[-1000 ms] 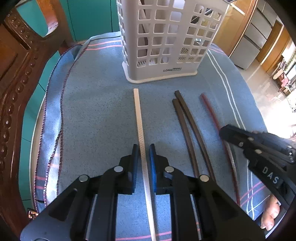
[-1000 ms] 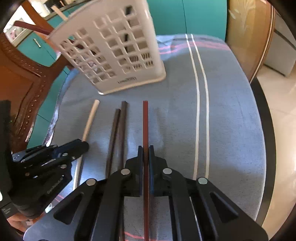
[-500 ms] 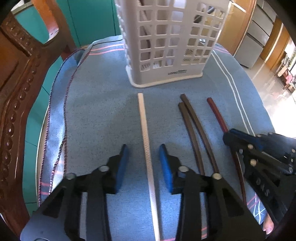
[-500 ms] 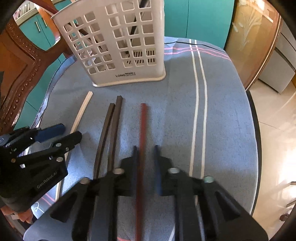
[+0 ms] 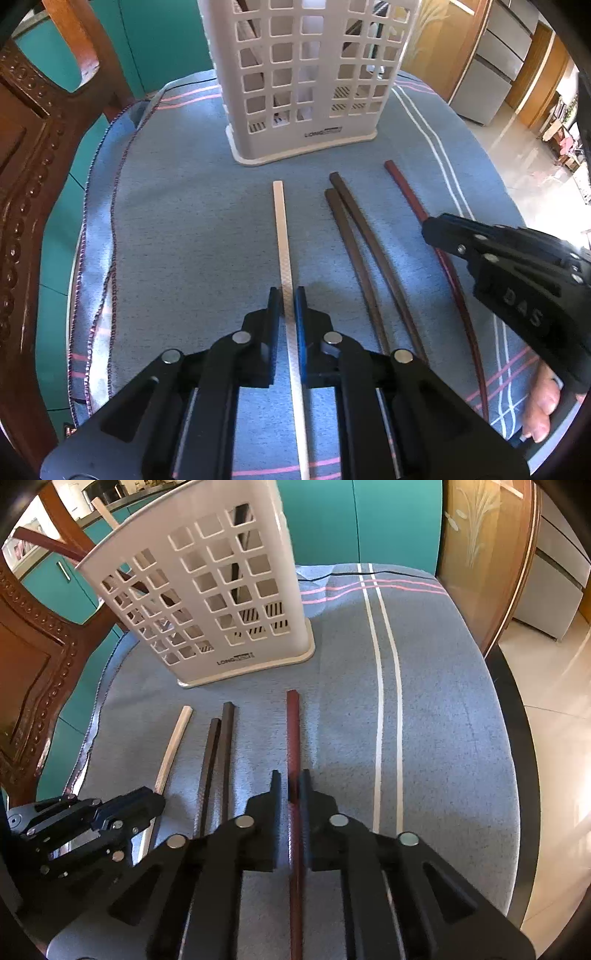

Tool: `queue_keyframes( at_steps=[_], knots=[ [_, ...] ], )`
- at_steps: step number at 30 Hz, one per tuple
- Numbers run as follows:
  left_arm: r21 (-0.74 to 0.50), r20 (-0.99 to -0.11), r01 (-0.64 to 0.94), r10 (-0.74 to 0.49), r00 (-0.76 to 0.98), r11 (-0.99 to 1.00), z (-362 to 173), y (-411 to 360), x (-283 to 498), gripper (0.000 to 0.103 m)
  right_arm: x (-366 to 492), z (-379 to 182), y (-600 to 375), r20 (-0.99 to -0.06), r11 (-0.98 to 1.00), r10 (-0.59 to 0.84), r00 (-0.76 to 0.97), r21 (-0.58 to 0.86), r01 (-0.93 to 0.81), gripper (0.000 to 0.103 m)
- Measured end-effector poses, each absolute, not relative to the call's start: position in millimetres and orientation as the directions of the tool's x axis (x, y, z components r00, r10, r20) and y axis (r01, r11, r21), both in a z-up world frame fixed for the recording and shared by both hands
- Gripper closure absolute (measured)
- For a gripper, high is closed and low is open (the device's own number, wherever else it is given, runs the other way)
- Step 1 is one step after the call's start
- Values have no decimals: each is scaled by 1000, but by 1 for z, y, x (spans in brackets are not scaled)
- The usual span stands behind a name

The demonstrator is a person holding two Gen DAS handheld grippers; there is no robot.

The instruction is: Organize utensils

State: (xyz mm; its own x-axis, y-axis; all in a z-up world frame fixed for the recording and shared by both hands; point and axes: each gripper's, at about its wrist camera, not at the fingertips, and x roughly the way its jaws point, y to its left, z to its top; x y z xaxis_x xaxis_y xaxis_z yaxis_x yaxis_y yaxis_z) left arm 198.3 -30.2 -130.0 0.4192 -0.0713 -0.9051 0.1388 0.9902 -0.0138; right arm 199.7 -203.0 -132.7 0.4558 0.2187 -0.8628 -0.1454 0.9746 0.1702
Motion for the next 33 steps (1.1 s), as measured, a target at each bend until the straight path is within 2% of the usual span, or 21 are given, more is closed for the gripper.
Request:
queue_keyframes(
  at_steps=[3,7,11,14,30,33],
  knots=[
    [1,-903,131,-55,426,991,-131,-29,202,84,197,-129,-197,-863,980,179,472,116,-160,80],
    [6,-900,122,-47,432,993,-131,-26,204,74,194,-128,-185,-870,985,101,483,17,-174,80],
    [2,-900,117,-49,433,993,-132,-24,204,67,194,-135,-181,-881,984,90,464,6,-179,78],
    [-2,-900,113,-51,432,994,-133,-22,205,59,192,-134,-182,-884,983,105,456,23,-182,72],
    [10,-899,121,-44,435,993,-133,-24,205,57,195,-137,-170,-883,979,80,463,-18,-203,70],
    [7,-898,128,-50,436,992,-133,-24,205,60,198,-138,-172,-882,979,80,464,-18,-203,71]
  ],
)
